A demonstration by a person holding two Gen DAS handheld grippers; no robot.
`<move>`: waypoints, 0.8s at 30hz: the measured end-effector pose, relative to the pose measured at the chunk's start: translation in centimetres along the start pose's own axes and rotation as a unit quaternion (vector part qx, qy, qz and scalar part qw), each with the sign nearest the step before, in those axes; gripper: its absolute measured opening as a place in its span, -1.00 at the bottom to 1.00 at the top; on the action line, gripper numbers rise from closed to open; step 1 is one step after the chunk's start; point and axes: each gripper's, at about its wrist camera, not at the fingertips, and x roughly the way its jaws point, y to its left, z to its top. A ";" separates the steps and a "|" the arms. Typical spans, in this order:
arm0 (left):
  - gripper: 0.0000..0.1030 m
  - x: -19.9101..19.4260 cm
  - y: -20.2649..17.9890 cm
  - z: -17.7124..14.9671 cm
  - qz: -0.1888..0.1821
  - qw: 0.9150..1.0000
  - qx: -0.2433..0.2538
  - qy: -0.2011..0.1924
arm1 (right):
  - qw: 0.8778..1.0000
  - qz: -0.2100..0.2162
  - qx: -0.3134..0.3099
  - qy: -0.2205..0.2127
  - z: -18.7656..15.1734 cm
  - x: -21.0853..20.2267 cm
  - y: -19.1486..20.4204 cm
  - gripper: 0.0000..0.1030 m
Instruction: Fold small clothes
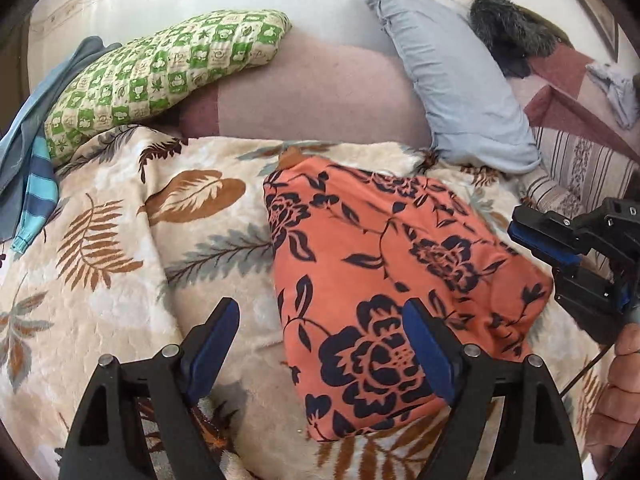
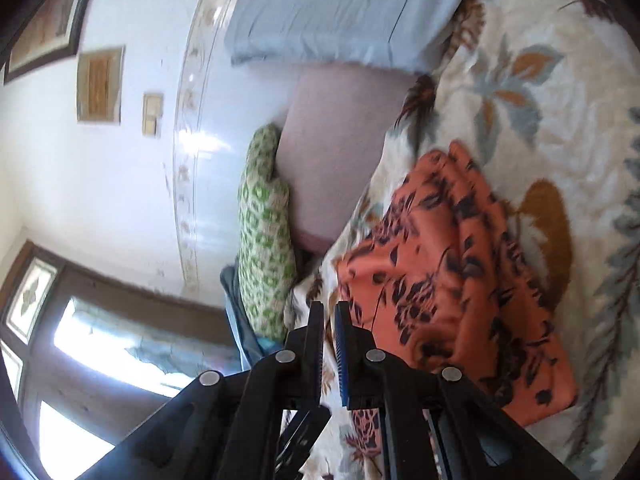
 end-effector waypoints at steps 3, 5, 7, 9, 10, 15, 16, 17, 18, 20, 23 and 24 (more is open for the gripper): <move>0.63 1.7 -0.4 -1.2 0.027 0.999 0.038 0.024 | 0.993 -0.109 0.007 0.041 -0.5 1.9 -1.5 -0.85; 0.63 2.4 -0.3 -1.5 0.015 0.998 0.041 0.041 | 0.975 -0.212 0.027 0.056 -0.1 2.1 -4.1 -0.95; 0.63 2.4 -0.2 -1.3 0.006 0.998 0.035 0.044 | 0.976 -0.204 0.052 0.057 0.3 1.7 -6.1 -1.00; 0.63 2.2 -0.3 -1.3 0.001 0.998 0.044 0.047 | 0.976 -0.201 0.053 0.060 0.6 1.5 -6.7 -1.00; 0.63 2.2 -0.4 -1.3 -0.001 0.998 0.048 0.050 | 0.975 -0.214 0.035 0.058 0.6 1.7 -6.6 -1.00; 0.63 2.8 -0.9 -2.6 -0.022 0.993 0.080 0.081 | 0.969 -0.242 -0.007 0.048 0.0 2.3 -5.4 -1.00; 0.64 3.6 -1.3 -3.5 -0.031 0.989 0.096 0.108 | 0.967 -0.249 -0.021 0.047 -0.6 2.2 -5.2 -1.00; 0.68 4.4 -1.7 -4.4 -0.040 0.984 0.107 0.135 | 0.964 -0.258 -0.035 0.047 -1.2 1.8 -4.9 -1.00; 0.69 4.9 -1.8 -5.1 -0.047 0.982 0.111 0.146 | 0.960 -0.271 -0.049 0.051 -1.9 1.7 -4.6 -1.00; 0.70 4.6 -2.1 -4.8 -0.041 0.983 0.115 0.136 | 0.956 -0.282 -0.051 0.056 -2.3 1.3 -5.2 -1.00; 0.67 3.7 -1.9 -3.8 -0.062 0.985 0.103 0.128 | 0.969 -0.241 -0.005 0.053 -1.8 0.7 -6.7 -1.00; 0.67 3.3 -1.7 -3.4 -0.072 0.985 0.098 0.126 | 0.970 -0.238 -0.006 0.052 -1.7 0.8 -6.4 -1.00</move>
